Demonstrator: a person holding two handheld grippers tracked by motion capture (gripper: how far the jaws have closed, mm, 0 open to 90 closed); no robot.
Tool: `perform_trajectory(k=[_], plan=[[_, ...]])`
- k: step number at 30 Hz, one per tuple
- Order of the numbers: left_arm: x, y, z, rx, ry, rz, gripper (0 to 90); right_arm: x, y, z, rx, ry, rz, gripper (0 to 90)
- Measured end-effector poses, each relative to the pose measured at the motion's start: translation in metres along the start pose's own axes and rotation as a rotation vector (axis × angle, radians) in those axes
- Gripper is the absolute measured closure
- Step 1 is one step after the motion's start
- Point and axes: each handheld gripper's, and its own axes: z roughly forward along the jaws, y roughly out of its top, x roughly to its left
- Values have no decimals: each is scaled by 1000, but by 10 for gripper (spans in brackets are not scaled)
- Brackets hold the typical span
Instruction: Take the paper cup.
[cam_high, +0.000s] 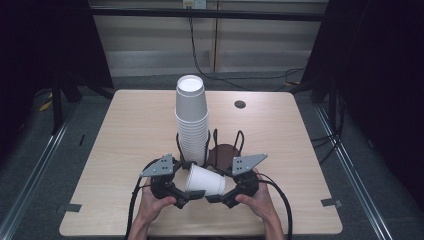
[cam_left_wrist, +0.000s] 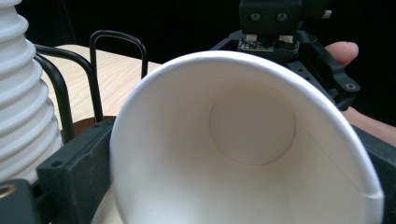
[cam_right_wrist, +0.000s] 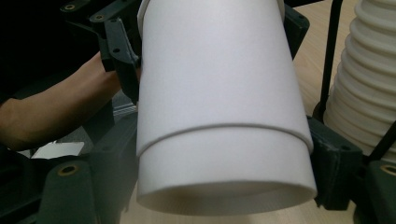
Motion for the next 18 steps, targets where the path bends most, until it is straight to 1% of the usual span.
perform_trajectory(k=[2,5,7,9,13,16,18], plan=[[0,0,-2,4,-3,2,49,0,-1,1,-5,8,1,234],[0,1,-4,-2,-12,-16,59,-1,-1,0,-16,15,4,227],[-2,2,-5,-11,-18,-15,71,-1,0,-1,-26,26,1,223],[-3,2,-7,-11,-21,-9,84,-1,0,-2,-29,26,-1,216],[-3,3,-8,-9,-29,-12,103,0,-2,-1,-39,19,6,194],[-1,2,-7,-11,-30,-26,105,0,-4,-1,-48,7,8,187],[-1,3,-7,-2,-14,-23,105,-1,-5,-1,-55,-2,8,180]])
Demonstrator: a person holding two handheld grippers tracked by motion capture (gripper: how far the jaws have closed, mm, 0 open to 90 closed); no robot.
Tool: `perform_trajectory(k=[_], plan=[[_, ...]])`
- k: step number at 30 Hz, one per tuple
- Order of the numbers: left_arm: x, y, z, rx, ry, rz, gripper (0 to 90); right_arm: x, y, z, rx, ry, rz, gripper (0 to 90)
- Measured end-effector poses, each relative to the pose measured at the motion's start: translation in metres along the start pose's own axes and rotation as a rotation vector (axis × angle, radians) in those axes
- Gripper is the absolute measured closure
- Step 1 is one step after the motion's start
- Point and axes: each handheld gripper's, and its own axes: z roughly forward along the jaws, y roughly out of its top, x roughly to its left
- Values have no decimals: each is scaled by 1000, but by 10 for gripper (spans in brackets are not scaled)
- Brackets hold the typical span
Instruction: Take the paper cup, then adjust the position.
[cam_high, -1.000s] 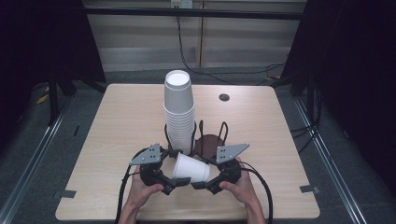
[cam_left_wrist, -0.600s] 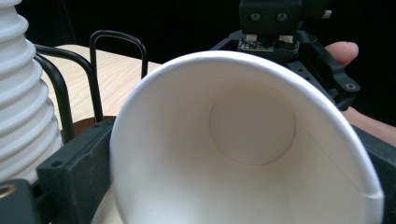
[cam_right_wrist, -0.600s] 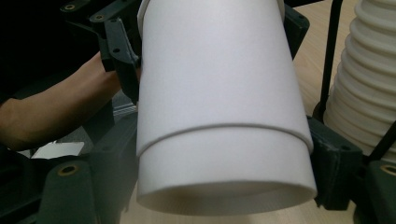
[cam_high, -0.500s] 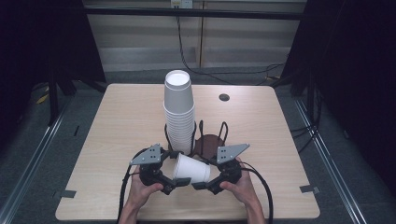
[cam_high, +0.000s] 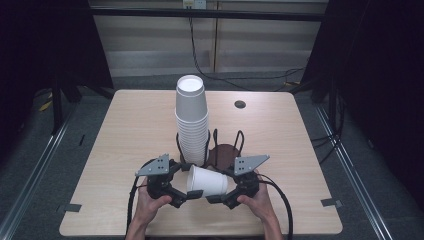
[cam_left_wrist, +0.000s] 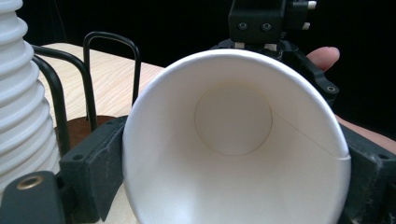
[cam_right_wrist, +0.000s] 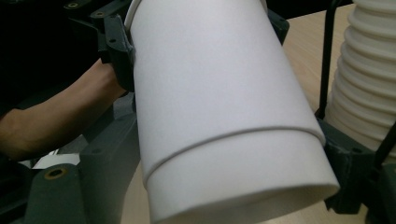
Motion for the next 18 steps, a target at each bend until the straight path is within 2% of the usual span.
perform_trajectory(k=[4,9,14,15,16,17,18], plan=[[0,0,-4,12,19,2,105,1,-4,-2,-35,-38,9,137],[2,0,-8,30,51,1,105,2,-9,-9,-58,-74,17,134],[5,1,-10,51,78,1,104,2,-13,-17,-110,-121,18,134],[5,2,-11,74,89,9,104,1,-14,-21,-131,-152,25,134],[5,3,-13,77,89,13,104,1,-15,-23,-137,-175,29,134],[5,3,-13,77,89,13,104,1,-15,-23,-137,-175,29,134],[6,5,-15,81,95,11,104,2,-18,-25,-152,-210,33,134]])
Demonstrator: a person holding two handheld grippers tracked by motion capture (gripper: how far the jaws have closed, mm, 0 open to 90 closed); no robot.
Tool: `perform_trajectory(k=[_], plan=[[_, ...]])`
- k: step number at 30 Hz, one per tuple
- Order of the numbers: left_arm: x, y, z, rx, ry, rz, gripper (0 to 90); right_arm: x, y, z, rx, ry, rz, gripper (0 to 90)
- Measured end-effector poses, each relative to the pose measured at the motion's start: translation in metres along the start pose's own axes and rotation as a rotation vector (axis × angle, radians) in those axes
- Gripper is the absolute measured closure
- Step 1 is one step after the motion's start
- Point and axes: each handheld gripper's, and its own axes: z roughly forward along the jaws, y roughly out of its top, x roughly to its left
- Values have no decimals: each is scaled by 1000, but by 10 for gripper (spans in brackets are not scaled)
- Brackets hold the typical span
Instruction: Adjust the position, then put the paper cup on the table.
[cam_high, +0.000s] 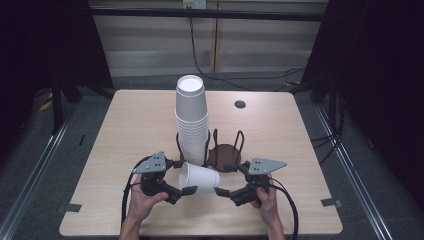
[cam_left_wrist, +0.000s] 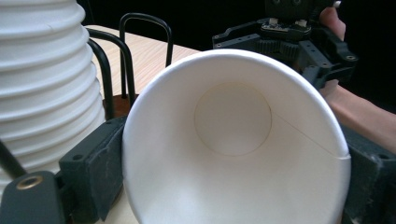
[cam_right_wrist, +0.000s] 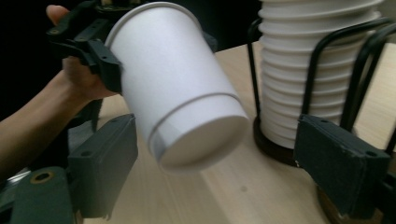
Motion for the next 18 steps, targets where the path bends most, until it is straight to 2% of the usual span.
perform_trajectory(k=[2,4,9,12,18], plan=[[1,0,-3,5,10,-9,104,-1,-2,-2,-14,-23,16,135],[4,-1,-5,19,27,-24,102,0,-3,-4,-20,-52,10,135],[8,-3,-14,42,51,-38,102,1,-5,-5,-31,-167,-15,132],[10,-3,-19,68,70,-32,102,0,-10,-6,-54,-254,-22,132],[17,-6,-26,108,87,-25,101,-5,-23,-11,-131,-386,6,132]])
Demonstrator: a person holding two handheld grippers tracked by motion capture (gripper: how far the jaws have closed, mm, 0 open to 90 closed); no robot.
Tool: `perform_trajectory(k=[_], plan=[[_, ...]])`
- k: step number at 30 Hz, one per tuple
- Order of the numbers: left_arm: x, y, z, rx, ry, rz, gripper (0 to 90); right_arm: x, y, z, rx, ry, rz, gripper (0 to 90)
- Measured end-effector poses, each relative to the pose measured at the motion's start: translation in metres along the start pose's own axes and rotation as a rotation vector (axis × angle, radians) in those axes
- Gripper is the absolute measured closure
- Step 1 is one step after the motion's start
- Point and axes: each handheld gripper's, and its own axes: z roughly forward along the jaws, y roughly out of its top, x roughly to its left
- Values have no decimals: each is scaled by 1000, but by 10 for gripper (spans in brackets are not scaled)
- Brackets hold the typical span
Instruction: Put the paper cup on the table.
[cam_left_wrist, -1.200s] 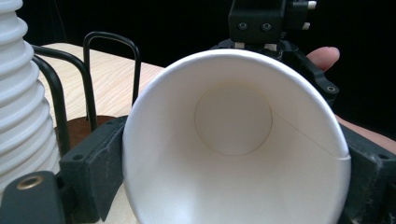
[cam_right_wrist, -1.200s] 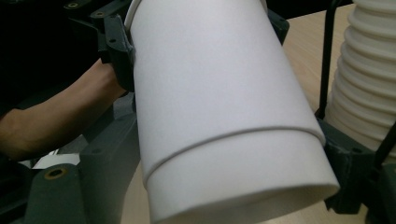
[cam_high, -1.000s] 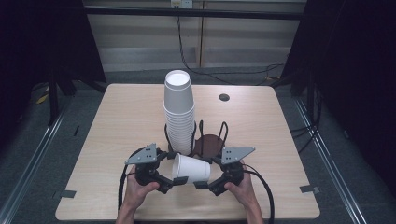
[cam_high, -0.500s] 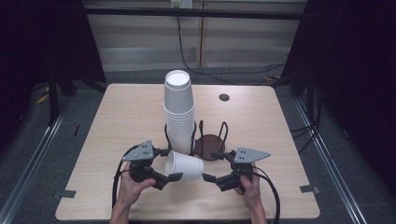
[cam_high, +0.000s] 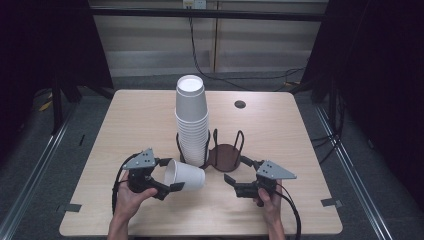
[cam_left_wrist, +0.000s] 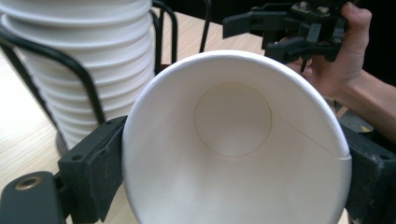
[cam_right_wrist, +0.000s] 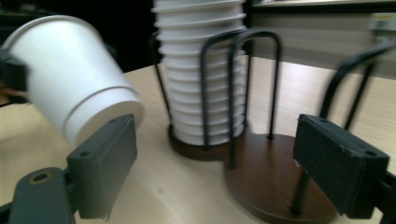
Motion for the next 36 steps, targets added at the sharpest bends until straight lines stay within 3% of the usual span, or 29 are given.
perform_trajectory(k=[1,2,5,7,11,14,16,20,22,23,26,34,36], plan=[[0,0,0,0,0,0,101,0,0,0,0,0,0,132],[3,-1,0,22,18,-2,101,-1,-3,-1,-36,-44,17,132],[6,-2,-1,47,29,-5,101,-3,-7,-1,-73,-93,33,134],[9,0,-6,85,71,-1,101,-4,-11,1,-74,-120,32,134],[14,1,-14,87,84,-13,100,1,-14,5,-81,-141,-15,131],[17,6,-20,142,133,7,100,2,-16,7,-93,-155,-27,131],[19,8,-24,145,123,3,100,2,-17,8,-97,-164,-35,131],[23,9,-26,173,132,11,100,1,-22,8,-109,-232,-75,136],[26,11,-27,197,138,17,99,-1,-22,7,-115,-221,-58,133],[29,12,-28,199,121,11,99,-1,-23,6,-117,-232,-61,133],[38,15,-30,255,154,6,99,-3,-24,4,-131,-226,-39,131],[48,15,-39,299,205,-18,97,-3,-25,2,-153,-238,-32,133],[54,17,-43,300,228,-60,97,-1,-26,1,-173,-229,-49,133]])
